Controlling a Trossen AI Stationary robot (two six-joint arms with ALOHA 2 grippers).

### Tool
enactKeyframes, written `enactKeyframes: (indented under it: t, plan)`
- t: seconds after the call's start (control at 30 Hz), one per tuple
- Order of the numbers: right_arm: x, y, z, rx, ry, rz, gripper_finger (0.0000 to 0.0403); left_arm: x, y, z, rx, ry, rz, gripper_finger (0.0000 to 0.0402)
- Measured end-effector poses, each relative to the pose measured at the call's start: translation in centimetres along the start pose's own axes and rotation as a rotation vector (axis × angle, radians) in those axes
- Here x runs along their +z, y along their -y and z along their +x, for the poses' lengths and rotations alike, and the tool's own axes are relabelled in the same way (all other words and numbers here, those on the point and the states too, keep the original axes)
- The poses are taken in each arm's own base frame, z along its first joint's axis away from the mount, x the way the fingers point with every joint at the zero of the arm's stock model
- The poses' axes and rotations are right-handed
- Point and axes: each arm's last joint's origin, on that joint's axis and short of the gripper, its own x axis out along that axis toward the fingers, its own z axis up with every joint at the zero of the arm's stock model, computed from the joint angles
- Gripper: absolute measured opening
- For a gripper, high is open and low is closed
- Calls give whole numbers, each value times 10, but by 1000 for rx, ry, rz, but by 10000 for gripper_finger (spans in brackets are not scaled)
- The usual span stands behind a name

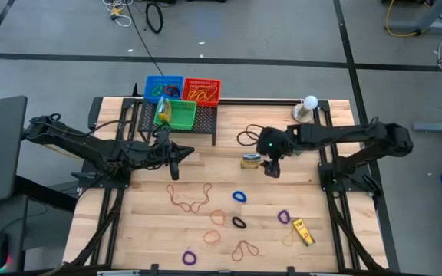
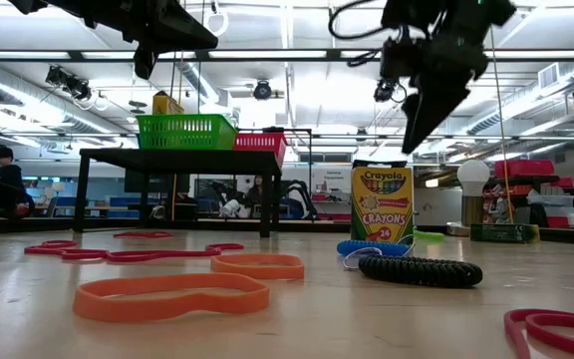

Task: Pick & Place Office Desk Supplies
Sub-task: Put the crayon box into the green bin

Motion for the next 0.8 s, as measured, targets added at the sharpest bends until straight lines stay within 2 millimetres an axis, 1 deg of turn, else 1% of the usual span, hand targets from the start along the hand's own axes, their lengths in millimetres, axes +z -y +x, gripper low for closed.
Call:
enactKeyframes:
  t: [0.17,0.3,0.37,0.43,0.5,0.7,0.8]
  plan:
    - [-16,6,29,34,57,-27,288,0,0,0,1,-2,1,9]
    - [-25,6,43,26,106,-13,286,0,0,0,1,-2,0,9]
    - [-28,6,49,20,129,-10,278,0,0,0,1,-2,0,9]
    - [-31,6,52,18,140,-11,260,0,0,0,1,-2,0,9]
    - [-34,6,54,13,133,-14,234,0,0,0,1,-2,0,9]
    - [-29,6,54,17,187,-50,137,0,0,0,1,-1,-1,9]
    - [-27,6,53,33,208,-80,102,0,0,0,1,-1,-1,9]
